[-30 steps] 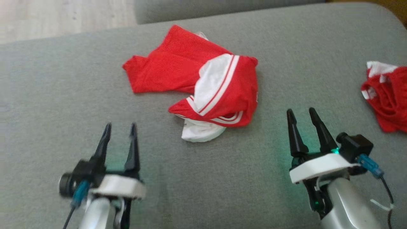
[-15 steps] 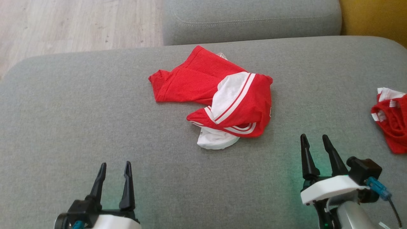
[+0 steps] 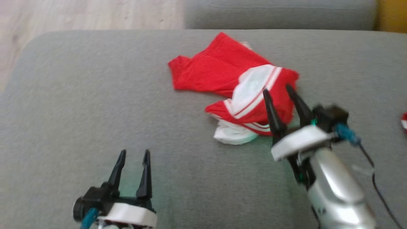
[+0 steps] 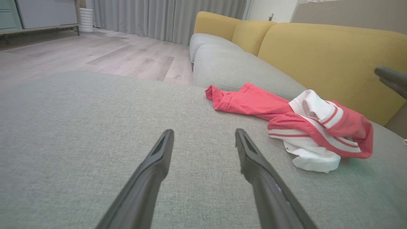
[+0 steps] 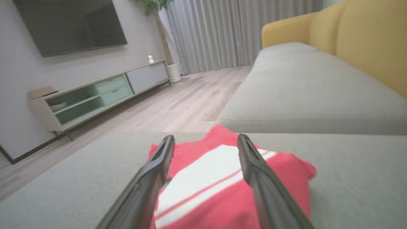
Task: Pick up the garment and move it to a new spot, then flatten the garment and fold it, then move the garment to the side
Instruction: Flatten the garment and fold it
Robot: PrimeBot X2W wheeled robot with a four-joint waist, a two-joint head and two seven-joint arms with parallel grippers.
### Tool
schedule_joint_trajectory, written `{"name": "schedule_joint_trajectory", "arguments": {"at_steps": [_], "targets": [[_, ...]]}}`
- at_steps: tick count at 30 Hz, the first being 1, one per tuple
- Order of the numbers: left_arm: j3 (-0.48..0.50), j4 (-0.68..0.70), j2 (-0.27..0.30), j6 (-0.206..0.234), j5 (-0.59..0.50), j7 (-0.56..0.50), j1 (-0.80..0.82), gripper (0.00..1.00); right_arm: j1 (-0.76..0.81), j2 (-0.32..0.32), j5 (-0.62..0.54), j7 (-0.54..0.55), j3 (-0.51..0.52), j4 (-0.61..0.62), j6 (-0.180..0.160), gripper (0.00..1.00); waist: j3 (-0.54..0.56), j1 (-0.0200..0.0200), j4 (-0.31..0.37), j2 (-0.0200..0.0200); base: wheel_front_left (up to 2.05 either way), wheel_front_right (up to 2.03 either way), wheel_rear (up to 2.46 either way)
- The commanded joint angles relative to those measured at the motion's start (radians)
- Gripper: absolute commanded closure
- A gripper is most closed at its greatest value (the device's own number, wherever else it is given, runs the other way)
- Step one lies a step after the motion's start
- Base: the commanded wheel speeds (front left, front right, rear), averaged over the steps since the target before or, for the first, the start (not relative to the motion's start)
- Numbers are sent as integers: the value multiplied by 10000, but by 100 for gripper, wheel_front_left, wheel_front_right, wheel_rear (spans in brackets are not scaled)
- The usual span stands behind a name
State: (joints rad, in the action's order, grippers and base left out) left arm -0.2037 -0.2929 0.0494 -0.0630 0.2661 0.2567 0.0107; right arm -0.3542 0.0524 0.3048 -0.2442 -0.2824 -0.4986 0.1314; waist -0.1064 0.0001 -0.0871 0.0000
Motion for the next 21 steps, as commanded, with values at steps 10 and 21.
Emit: {"name": "schedule_joint_trajectory", "arguments": {"at_steps": [10, 21], "targets": [[-501, -83, 9, -56, 602, 51, 556, 0, -2454, -22, -471, 406, 363, -2824, -7, 0, -741, -1, -1749, 0, 0, 0, 0], [-890, -116, 9, 34, 836, 51, 918, 0, -3056, -22, -1224, 150, 654, -4436, -7, 70, -1095, -1, -2005, 0, 0, 0, 0]]}}
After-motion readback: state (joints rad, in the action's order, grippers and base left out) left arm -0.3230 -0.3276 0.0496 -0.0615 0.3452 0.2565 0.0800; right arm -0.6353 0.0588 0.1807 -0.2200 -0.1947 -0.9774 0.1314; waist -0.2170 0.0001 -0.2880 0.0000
